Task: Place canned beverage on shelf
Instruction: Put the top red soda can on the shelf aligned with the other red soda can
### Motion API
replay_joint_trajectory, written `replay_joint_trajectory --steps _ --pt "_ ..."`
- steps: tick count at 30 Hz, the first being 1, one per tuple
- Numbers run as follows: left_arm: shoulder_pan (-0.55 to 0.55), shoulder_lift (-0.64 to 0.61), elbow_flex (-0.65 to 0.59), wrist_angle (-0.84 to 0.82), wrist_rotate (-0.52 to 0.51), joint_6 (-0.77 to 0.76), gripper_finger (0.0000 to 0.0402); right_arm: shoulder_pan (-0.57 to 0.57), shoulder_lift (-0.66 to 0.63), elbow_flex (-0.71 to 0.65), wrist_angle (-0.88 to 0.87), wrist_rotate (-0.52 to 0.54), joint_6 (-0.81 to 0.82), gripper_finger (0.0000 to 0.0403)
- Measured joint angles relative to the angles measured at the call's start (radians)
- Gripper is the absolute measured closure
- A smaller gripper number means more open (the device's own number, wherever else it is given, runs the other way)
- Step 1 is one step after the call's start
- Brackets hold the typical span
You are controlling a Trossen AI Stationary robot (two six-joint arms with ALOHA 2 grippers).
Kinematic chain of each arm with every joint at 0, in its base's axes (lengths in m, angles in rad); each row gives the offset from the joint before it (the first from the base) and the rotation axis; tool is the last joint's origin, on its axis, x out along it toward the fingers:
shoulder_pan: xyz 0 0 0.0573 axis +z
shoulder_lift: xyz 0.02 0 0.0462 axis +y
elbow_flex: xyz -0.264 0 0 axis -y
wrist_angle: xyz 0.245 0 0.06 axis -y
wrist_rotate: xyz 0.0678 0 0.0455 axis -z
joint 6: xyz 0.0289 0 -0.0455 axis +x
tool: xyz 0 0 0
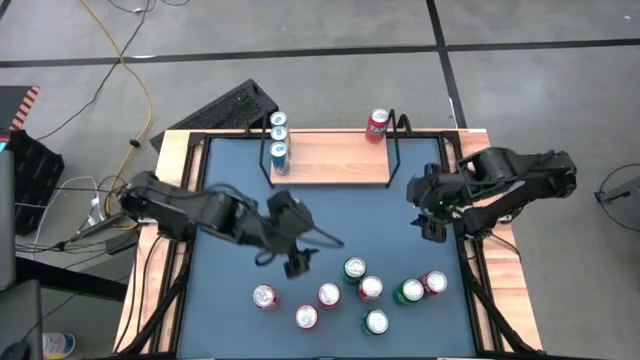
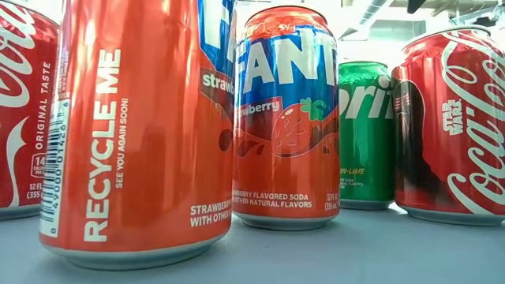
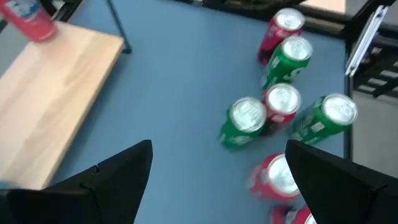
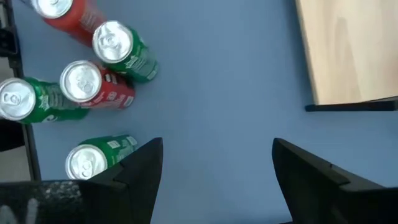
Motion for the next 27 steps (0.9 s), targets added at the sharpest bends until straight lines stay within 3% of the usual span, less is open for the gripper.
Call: replay_joint_trajectory --steps 3,10,19,23,27 --pt "-0.041 0.055 0.000 0.052 0.006 -0.018 0.0049 0.028 -0.002 -0.021 0.012 0.000 0.003 0.0117" --pt "-0.129 0.178 0.000 0.129 0.113 0.238 0.0049 0.076 -0.001 -0.022 0.030 0.021 0.051 0.0117" --pt "-0.107 0.265 0.000 0.196 0.195 0.374 0.0049 0.134 -0.002 -0.022 0.043 0.027 0.100 0.0117" --pt "-0.069 0.292 0.000 0.233 0.301 0.416 0.0049 0.156 -0.001 -0.022 0.043 0.032 0.109 0.0117" --pt "-0.036 0.304 0.000 0.228 0.340 0.469 0.0049 0.181 -0.001 -0.021 0.043 0.064 0.115 0.0117"
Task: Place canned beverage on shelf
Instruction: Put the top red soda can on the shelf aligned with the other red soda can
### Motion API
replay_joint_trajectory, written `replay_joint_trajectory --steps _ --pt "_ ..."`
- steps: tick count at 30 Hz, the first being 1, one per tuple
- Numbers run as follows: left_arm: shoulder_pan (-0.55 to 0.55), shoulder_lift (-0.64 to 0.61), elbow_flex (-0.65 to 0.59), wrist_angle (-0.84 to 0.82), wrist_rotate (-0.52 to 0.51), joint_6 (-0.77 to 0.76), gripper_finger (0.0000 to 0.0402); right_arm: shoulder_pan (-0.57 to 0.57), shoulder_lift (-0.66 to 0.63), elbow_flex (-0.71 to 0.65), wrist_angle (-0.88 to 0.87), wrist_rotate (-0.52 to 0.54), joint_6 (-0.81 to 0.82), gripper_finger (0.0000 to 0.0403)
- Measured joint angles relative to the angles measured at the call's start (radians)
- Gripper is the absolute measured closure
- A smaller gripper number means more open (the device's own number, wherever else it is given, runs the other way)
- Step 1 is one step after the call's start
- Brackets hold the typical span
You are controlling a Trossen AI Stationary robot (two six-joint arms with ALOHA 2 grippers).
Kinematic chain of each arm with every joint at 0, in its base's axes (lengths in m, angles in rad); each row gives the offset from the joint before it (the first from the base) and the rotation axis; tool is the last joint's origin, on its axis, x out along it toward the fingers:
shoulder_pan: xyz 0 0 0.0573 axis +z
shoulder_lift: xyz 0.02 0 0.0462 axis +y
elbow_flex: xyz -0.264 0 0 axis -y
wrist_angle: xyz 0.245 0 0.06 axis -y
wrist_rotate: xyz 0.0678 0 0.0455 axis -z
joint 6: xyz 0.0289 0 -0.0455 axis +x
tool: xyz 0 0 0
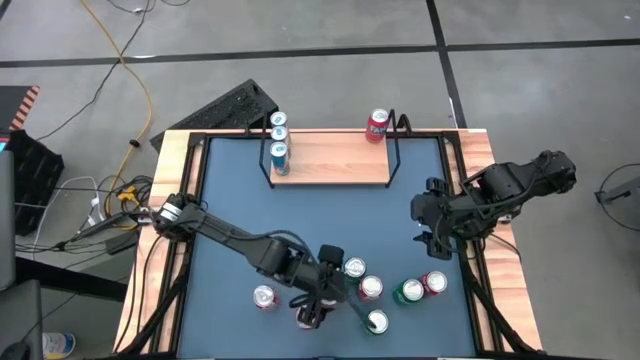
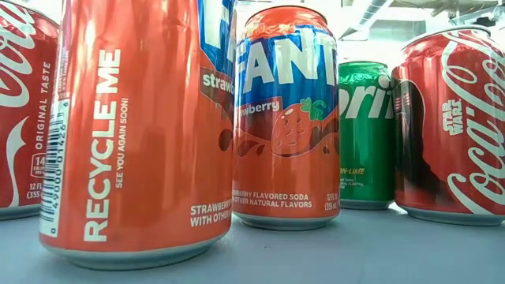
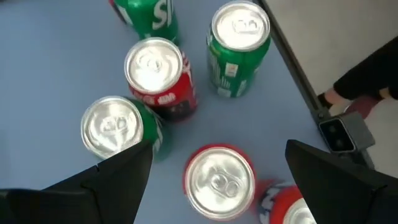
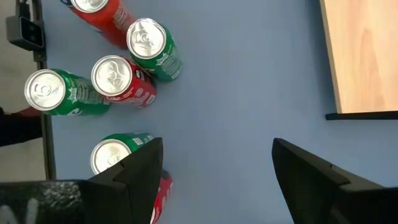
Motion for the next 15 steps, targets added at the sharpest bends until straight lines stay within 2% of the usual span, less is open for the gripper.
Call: replay_joint_trajectory --steps 6,11,15 --pt "0.033 0.019 0.001 -0.023 0.056 0.019 0.0049 0.010 0.000 0.000 0.000 0.020 0.002 0.0117" --pt "0.032 0.038 0.001 -0.056 0.055 0.020 0.0049 0.010 0.000 0.000 -0.002 0.021 0.001 0.0117" --pt "0.029 0.043 0.001 -0.063 0.041 -0.040 0.0049 0.010 0.000 0.000 -0.003 0.037 0.000 0.0117"
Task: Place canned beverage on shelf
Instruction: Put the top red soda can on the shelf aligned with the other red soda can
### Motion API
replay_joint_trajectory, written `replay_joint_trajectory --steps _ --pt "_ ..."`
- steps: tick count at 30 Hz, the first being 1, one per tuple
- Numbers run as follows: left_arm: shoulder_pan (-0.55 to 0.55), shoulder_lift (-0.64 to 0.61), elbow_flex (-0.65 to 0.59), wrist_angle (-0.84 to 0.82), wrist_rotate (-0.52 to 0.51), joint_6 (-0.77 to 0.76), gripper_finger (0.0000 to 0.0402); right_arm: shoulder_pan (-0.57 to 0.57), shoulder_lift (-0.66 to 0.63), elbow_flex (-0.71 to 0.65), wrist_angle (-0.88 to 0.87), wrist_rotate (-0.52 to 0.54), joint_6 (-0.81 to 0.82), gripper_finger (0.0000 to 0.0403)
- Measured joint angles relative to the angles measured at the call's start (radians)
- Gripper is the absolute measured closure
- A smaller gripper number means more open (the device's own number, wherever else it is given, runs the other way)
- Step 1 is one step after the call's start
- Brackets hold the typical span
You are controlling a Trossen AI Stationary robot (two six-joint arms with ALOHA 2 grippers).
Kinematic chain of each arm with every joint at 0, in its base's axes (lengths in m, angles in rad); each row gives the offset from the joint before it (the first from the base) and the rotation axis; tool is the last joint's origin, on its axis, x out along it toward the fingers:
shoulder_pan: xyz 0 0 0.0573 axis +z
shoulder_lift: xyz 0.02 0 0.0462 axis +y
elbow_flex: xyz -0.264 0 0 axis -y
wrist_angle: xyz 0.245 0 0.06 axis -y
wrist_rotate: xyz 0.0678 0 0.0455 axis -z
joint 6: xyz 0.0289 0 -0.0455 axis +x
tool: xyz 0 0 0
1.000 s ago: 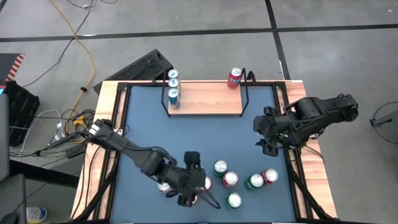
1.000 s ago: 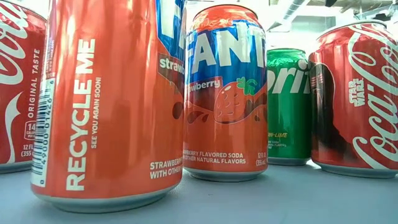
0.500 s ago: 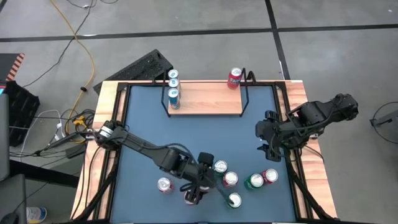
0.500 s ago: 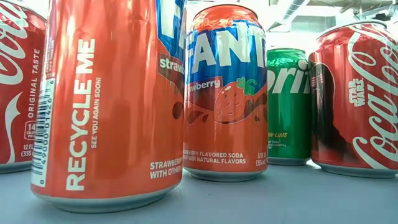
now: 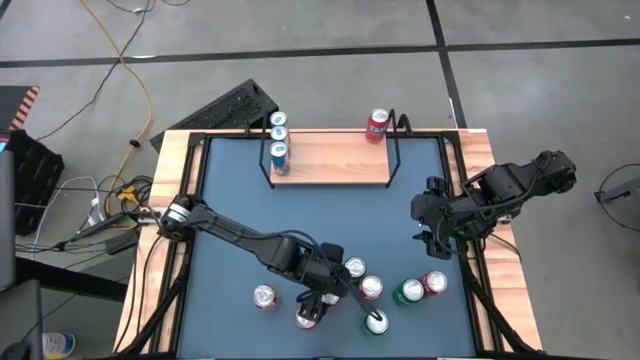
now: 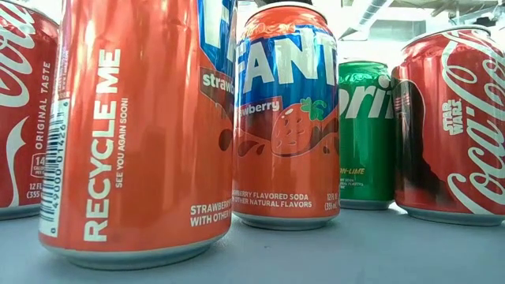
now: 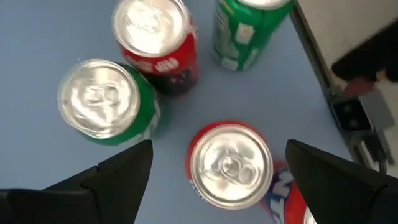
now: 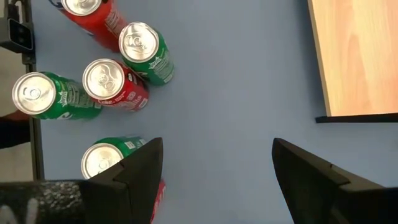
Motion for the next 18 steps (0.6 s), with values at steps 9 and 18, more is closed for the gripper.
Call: replay_joint_trajectory --steps 9,18 --pt "-0.029 0.028 -0.001 -0.028 -0.004 -0.105 0.0049 -0.001 0.000 0.000 0.000 0.004 -0.001 0.0117" --pt "-0.036 0.027 -0.001 -0.045 -0.048 -0.064 0.0049 0.000 0.000 0.000 0.001 0.027 0.001 0.0117"
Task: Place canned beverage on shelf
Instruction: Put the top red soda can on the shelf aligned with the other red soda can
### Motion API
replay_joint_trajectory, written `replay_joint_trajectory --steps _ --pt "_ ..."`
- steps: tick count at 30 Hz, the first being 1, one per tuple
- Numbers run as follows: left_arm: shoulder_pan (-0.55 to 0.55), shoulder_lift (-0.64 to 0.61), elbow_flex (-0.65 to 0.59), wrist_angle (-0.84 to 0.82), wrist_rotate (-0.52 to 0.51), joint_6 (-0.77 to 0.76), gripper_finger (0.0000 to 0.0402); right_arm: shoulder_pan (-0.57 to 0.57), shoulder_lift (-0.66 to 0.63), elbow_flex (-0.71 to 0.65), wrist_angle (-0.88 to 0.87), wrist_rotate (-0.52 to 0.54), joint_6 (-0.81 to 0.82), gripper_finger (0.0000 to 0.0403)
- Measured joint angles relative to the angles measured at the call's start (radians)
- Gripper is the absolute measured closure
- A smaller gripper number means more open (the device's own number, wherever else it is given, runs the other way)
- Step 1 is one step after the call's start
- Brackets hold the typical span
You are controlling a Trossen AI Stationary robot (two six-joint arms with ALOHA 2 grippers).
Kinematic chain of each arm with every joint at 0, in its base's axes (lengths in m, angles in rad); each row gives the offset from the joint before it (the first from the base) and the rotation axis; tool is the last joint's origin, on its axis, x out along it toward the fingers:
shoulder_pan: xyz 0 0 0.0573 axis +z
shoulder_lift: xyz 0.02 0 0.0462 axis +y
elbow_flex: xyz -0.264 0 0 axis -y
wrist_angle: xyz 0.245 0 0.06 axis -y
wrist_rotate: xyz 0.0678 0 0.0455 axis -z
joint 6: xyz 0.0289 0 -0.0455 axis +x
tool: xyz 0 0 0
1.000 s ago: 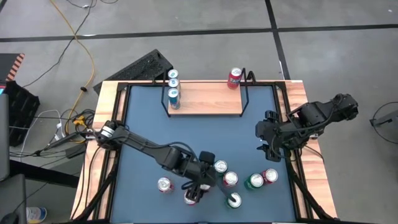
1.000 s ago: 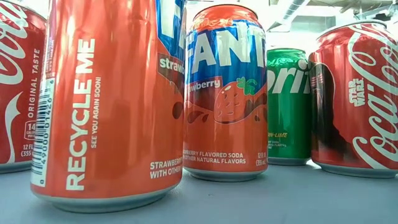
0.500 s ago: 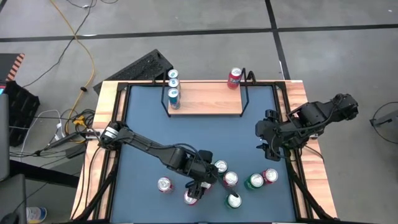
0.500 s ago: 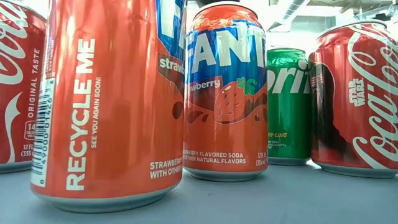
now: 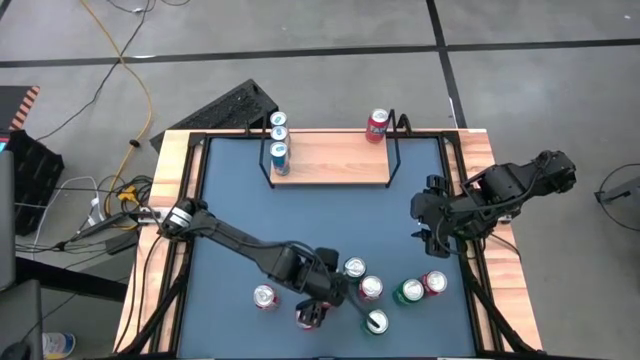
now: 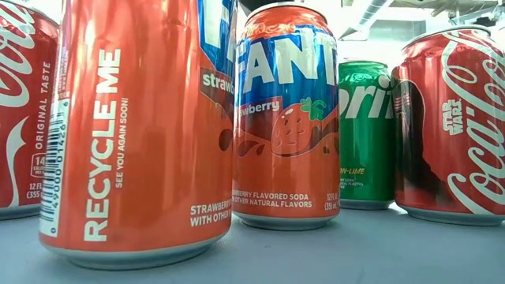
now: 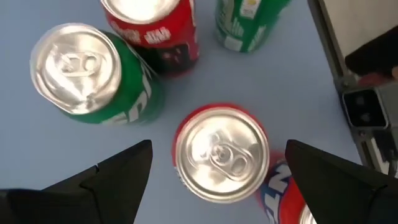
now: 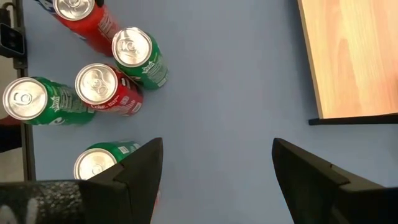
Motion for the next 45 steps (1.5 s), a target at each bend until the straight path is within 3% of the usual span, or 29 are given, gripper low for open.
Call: replay_joint_trajectory --steps 15,23,33,45 --pt "-0.009 -0.001 -0.076 0.082 0.002 -0.050 0.0057 -0.009 0.000 0.000 0.016 0.005 0.005 0.0117" --pt "-0.003 -0.002 -0.076 0.088 0.018 -0.019 0.0110 -0.009 0.000 0.000 0.015 0.004 0.015 0.0117" --pt "0.008 -0.009 -0.136 0.168 0.121 -0.078 0.0163 -0.009 0.000 0.000 0.020 0.003 0.026 0.0117" --pt "0.003 -0.025 -0.088 0.047 0.057 -0.083 0.0166 -0.008 0.000 0.000 0.043 0.002 0.026 0.0117"
